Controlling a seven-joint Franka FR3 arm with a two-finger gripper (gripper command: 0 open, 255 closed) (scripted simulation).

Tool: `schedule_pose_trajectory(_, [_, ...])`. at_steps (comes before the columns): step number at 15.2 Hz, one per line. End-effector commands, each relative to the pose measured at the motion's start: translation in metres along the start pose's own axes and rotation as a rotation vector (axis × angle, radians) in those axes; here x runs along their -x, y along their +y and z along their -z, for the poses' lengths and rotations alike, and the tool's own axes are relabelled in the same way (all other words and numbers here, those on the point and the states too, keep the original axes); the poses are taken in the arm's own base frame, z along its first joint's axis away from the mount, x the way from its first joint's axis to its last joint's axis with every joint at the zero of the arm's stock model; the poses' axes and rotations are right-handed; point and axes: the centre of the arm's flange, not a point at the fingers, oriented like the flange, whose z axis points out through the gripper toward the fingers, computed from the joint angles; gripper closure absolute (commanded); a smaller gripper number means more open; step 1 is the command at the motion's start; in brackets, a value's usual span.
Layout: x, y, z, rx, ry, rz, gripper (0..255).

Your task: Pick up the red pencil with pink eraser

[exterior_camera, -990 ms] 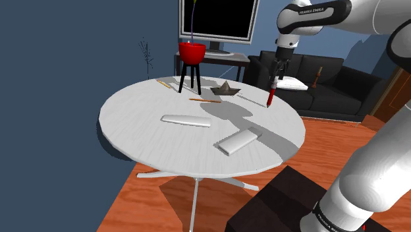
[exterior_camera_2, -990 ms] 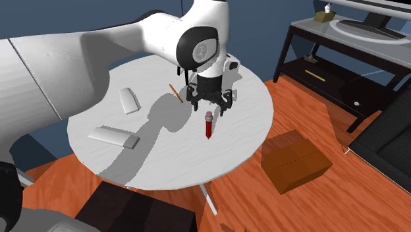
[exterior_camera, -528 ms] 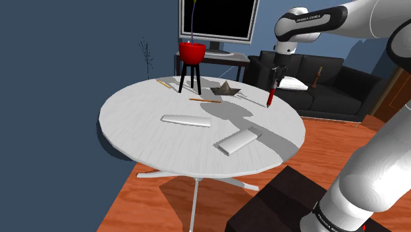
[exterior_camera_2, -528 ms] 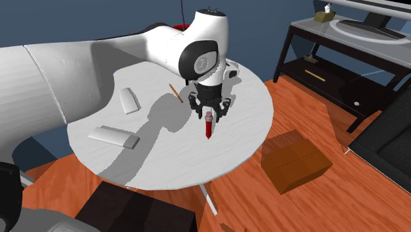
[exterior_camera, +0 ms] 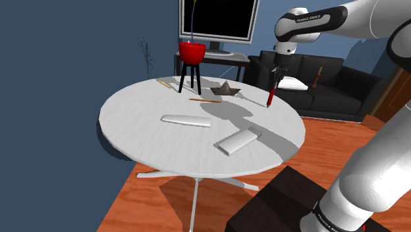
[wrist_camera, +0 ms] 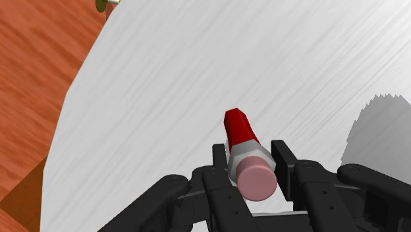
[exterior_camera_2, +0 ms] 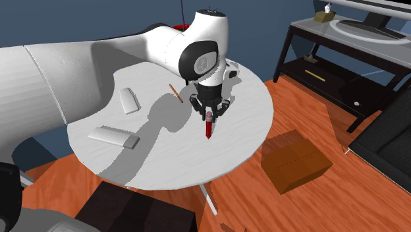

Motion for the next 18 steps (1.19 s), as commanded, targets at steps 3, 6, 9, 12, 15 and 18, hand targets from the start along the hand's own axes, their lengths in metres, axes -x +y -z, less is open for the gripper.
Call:
schedule_pose_trajectory(3, [0.000,-0.001,0.010,0.000,-0.001,0.000,255])
schedule_pose_trajectory(6, [0.000,-0.001,0.026,0.000,-0.001,0.000,255])
schedule_pose_trajectory(9, [0.000,-0.001,0.042,0.000,-0.001,0.000,255])
schedule_pose_trajectory(12, [0.000,-0.001,0.058,0.000,-0.001,0.000,255])
schedule_pose_trajectory(15, [0.000,-0.001,0.074,0.000,-0.001,0.000,255])
schedule_pose_trajectory(18, [0.000,-0.001,0.080,0.000,-0.001,0.000,255])
